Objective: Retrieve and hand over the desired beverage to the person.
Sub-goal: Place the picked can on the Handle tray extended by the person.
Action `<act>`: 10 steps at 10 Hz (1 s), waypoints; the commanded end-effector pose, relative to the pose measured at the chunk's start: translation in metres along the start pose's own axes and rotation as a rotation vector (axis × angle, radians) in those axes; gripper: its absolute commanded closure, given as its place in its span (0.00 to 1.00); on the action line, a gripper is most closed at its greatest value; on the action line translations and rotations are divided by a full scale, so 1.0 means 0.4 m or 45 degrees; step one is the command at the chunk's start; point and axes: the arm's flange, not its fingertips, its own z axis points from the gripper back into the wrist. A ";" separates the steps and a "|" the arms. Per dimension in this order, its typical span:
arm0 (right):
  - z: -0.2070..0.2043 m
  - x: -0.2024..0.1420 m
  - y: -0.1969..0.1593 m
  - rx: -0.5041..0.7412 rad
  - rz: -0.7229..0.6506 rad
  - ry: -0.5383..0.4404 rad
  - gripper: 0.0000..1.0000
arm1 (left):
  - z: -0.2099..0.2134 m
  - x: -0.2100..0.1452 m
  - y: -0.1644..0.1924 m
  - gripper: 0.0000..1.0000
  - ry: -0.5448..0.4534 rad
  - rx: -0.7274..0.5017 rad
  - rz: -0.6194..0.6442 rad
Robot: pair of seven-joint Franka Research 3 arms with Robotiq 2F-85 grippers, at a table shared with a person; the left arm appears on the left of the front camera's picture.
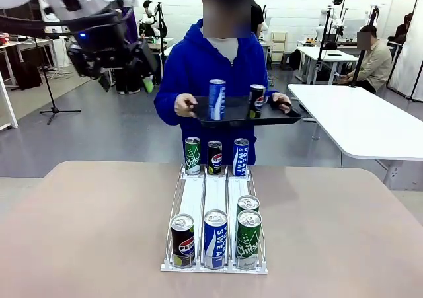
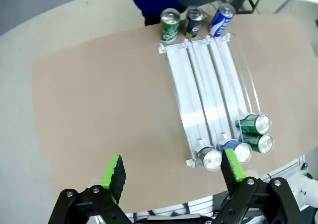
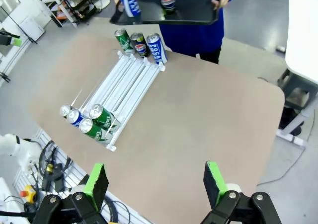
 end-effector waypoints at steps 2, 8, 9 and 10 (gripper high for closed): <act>-0.002 -0.001 -0.001 0.024 0.008 -0.008 0.00 | 0.009 0.000 0.046 0.00 0.044 0.019 0.082; -0.002 -0.001 -0.001 0.024 0.008 -0.008 0.00 | 0.016 -0.008 0.037 0.00 0.004 0.025 0.040; -0.002 -0.001 -0.001 0.024 0.008 -0.008 0.00 | 0.016 -0.008 0.037 0.00 0.004 0.025 0.040; -0.002 -0.001 -0.001 0.024 0.008 -0.008 0.00 | 0.016 -0.008 0.037 0.00 0.004 0.025 0.040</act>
